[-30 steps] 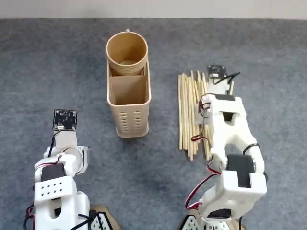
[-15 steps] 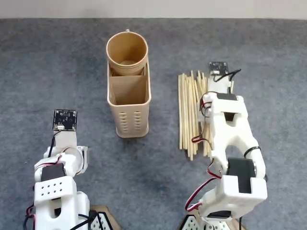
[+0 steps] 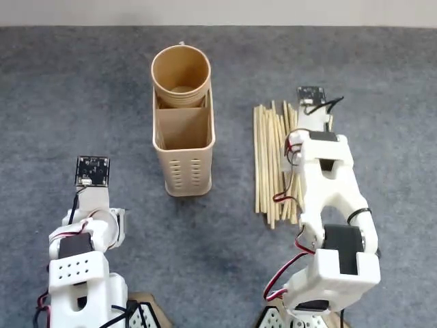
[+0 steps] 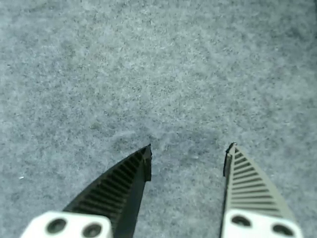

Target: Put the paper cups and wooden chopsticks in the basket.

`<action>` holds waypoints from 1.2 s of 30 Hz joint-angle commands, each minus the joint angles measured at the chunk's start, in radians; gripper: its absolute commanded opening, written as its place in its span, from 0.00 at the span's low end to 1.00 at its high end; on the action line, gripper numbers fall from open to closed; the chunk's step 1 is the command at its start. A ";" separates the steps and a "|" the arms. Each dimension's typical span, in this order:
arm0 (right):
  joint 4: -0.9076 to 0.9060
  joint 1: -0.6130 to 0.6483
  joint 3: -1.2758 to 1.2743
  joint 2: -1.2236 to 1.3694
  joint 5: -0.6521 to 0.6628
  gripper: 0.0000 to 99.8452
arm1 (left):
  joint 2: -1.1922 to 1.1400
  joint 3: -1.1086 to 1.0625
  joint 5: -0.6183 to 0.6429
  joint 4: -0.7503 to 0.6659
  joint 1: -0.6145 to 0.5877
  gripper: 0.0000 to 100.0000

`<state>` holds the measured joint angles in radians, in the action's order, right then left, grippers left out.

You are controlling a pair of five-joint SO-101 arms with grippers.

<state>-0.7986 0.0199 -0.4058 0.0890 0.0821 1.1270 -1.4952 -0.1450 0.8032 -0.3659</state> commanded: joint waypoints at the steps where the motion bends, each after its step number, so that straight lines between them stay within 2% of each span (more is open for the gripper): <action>1: -0.154 -0.002 0.185 -0.050 0.089 0.01 | 0.013 0.004 0.011 -0.015 0.013 0.26; 4: -0.282 0.015 0.288 -0.044 0.176 0.03 | 0.013 0.004 0.011 -0.015 0.013 0.26; 9: -0.302 0.025 0.288 -0.042 0.180 0.16 | 0.013 0.004 0.011 -0.015 0.013 0.26; 21: -0.211 0.031 0.262 0.162 0.180 0.16 | 0.013 0.004 0.011 -0.014 0.013 0.26; 29: -0.120 0.008 0.252 0.173 0.184 0.16 | 0.013 0.004 0.011 -0.014 0.013 0.26; 31: -0.119 0.010 0.252 0.176 0.186 0.13 | 0.013 0.004 0.011 -0.014 0.013 0.26; 34: -0.119 0.012 0.254 0.228 0.186 0.05 | 0.013 0.004 0.011 -0.014 0.013 0.26; 36: -0.119 0.008 0.259 0.285 0.186 0.05 | 0.013 0.004 0.011 -0.014 0.013 0.26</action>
<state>-0.9291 0.0506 -0.1588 0.3145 0.2539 1.1270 -1.4952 -0.1450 0.8032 -0.3659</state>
